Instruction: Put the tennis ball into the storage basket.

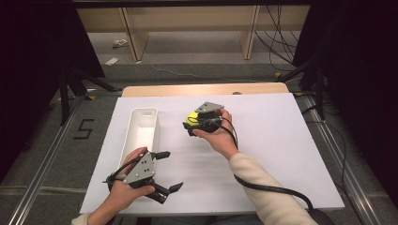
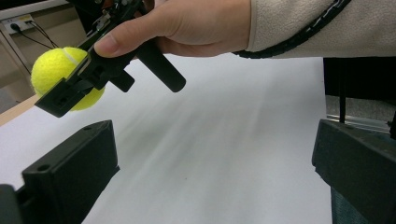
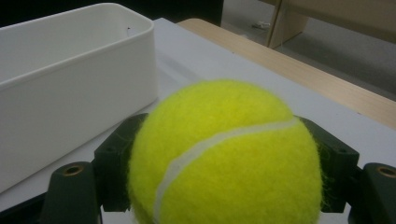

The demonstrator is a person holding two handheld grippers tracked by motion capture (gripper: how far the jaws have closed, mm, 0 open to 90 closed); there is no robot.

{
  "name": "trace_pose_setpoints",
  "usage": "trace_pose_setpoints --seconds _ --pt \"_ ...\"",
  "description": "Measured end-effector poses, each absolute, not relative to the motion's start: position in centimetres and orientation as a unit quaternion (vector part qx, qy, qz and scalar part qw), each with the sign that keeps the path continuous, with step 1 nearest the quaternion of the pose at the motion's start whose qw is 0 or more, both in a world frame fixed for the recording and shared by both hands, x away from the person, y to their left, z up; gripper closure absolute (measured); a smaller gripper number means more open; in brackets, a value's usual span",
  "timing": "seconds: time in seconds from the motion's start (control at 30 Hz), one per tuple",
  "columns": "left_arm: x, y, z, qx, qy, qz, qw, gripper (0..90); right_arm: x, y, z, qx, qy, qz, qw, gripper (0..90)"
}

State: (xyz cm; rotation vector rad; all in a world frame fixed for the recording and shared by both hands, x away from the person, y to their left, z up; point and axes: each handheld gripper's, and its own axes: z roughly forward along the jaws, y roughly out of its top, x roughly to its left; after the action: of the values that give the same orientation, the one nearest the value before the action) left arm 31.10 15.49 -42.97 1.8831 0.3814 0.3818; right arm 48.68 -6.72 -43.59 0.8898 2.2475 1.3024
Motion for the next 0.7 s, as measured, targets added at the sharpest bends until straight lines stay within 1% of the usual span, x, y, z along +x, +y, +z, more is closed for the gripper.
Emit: trace_pose_setpoints --seconds 0.27,0.7 --pt "31.1 15.6 -43.0 0.798 0.162 0.163 0.558 0.0 48.0 -7.0 -43.1 0.317 0.8 0.475 0.185 26.3" --pt "31.1 15.6 -43.0 0.798 0.163 0.163 0.557 0.0 47.0 -7.3 -42.2 0.302 0.797 0.487 0.192 26.3"
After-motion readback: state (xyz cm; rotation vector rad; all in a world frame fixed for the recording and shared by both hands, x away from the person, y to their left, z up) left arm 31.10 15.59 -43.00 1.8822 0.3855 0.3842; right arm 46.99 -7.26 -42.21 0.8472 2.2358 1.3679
